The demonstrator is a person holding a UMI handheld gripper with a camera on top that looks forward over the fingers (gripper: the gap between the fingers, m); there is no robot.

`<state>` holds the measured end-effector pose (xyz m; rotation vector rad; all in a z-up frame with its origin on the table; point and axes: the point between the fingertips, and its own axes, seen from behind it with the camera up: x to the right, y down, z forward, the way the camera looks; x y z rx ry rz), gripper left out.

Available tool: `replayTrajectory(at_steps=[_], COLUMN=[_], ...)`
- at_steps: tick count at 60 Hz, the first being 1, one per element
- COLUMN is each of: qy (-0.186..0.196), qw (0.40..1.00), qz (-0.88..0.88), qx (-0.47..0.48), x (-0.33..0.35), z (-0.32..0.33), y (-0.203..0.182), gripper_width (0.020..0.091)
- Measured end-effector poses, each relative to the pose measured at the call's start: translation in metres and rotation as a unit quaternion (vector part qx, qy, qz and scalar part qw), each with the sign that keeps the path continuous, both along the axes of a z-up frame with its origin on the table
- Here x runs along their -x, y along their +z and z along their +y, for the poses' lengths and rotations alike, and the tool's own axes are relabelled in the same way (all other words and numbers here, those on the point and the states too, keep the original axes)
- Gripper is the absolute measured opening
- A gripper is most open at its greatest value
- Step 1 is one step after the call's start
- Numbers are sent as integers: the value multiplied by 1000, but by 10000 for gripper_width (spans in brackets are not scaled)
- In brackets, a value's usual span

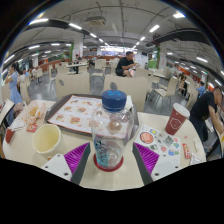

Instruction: Pour water

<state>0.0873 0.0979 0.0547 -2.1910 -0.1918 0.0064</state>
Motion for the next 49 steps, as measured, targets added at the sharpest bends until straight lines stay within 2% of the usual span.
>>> replayTrajectory(at_steps=[16,25,36,49], qy=[-53,-64,-65,-68], qw=[998,997,997,997], qz=[3,4,7,-19], qx=[31,39,45,40], x=[16,42,68,65], z=[-99,-168,-225,-247], y=[65,94,107,111], gripper_width=[847,851,849,850])
